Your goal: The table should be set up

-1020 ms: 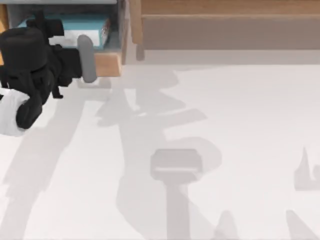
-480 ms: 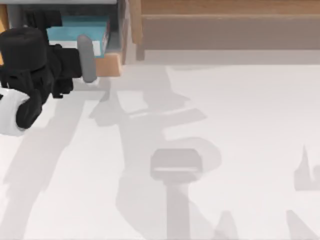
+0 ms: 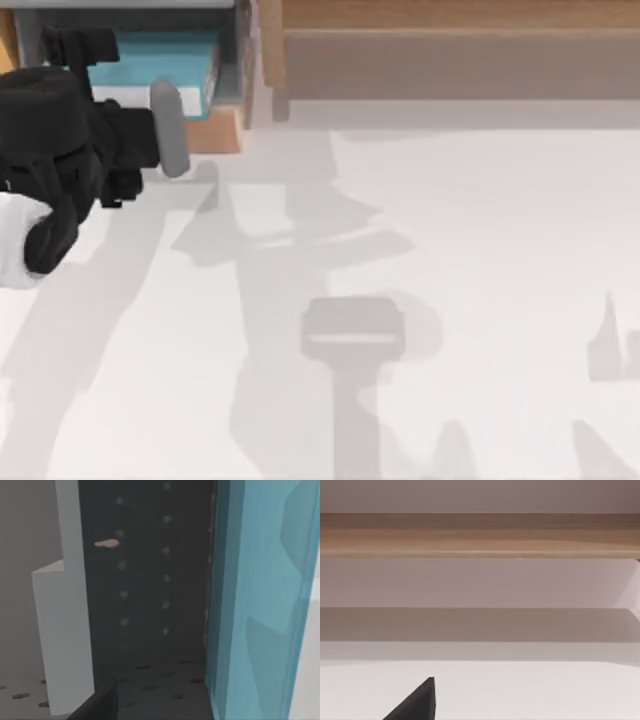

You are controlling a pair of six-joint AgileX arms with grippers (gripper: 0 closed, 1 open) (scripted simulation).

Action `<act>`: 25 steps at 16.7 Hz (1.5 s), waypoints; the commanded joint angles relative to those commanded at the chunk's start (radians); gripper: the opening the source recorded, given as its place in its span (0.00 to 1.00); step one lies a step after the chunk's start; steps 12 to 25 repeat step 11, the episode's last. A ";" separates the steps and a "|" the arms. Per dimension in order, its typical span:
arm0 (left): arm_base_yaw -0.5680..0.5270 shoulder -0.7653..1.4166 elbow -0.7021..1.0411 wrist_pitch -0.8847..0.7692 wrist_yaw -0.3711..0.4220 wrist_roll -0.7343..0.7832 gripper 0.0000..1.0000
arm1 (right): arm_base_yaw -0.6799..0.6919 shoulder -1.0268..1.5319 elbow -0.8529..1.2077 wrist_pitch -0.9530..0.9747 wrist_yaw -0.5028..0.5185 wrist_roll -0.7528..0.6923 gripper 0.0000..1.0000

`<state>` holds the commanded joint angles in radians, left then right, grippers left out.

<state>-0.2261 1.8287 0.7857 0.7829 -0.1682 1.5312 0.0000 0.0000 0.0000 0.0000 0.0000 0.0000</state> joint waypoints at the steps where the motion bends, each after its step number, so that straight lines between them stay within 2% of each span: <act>1: -0.002 -0.010 -0.013 0.003 -0.002 -0.001 1.00 | 0.000 0.000 0.000 0.000 0.000 0.000 1.00; 11: -0.021 -0.102 -0.141 0.037 -0.022 -0.003 1.00 | 0.000 0.000 0.000 0.000 0.000 0.000 1.00; 25: -0.021 -0.102 -0.141 0.037 -0.022 -0.003 1.00 | 0.000 0.000 0.000 0.000 0.000 0.000 1.00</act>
